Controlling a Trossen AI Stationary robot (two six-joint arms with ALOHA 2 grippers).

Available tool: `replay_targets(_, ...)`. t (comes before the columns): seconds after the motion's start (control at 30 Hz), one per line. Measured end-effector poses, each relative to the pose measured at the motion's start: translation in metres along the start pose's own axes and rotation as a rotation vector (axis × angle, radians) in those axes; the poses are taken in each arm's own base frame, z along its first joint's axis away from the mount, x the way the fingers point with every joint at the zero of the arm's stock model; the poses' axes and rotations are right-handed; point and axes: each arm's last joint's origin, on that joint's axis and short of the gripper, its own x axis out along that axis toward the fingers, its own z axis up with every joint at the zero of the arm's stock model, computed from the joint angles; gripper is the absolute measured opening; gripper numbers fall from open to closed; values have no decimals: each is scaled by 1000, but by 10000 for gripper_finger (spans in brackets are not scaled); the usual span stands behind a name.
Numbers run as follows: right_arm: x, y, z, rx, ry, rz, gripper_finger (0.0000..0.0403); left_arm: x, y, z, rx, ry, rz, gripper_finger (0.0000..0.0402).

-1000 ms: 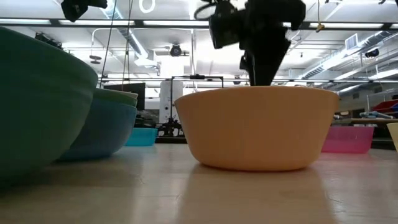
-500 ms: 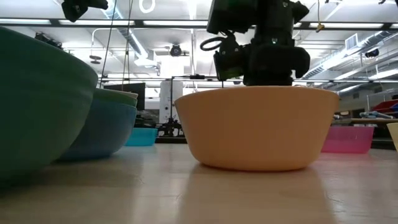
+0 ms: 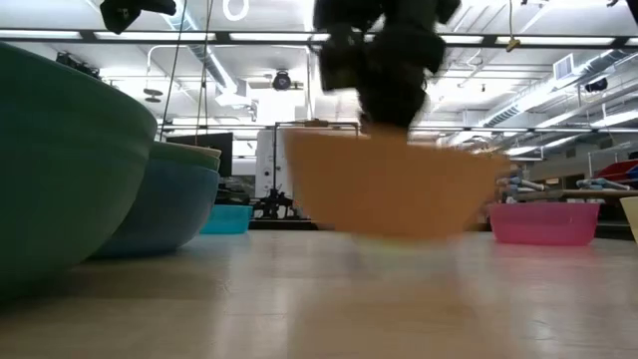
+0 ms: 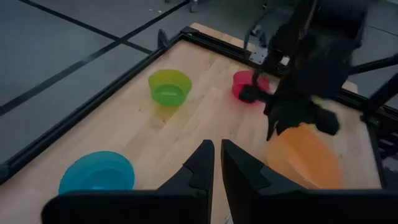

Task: Nest bowls inside each other
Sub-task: Stack the orange bowl on top of the gray bowl

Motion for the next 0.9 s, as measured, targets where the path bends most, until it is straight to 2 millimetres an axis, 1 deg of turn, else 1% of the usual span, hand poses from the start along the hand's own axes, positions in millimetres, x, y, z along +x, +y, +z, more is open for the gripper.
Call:
replay_targets(0.13, -34, -4, 28, -26, -127, 83, 1, 0, -3, 9, -28, -91, -26, 39)
replay_targets(0.23, -53, -2, 48, -69, -253, 102, 1, -3, -7, 21, -18, -207, -74, 39)
replay_targets(0.37, -65, 1, 67, -116, -448, 136, 1, -7, -11, 35, -15, -358, -122, 39)
replay_targets(0.47, -71, 3, 77, -129, -566, 154, 0, -11, -13, 43, -3, -445, -141, 39)
replay_targets(0.57, -68, 3, 89, -131, -672, 127, 0, -13, -14, 46, 15, -480, -146, 39)
replay_targets(0.63, -60, 2, 92, -136, -694, 110, 0, -13, -14, 46, 22, -483, -145, 39)
replay_targets(0.7, -57, 3, 98, -135, -749, 106, 0, -13, -14, 46, 23, -481, -145, 39)
replay_targets(0.73, -50, 2, 100, -137, -743, 106, 0, -12, -14, 46, 23, -479, -144, 39)
replay_targets(0.8, -42, 2, 105, -127, -774, 105, 0, -12, -14, 46, 23, -479, -144, 39)
replay_targets(0.9, -14, -1, 106, -105, -725, 106, 0, -12, -14, 46, 23, -478, -144, 39)
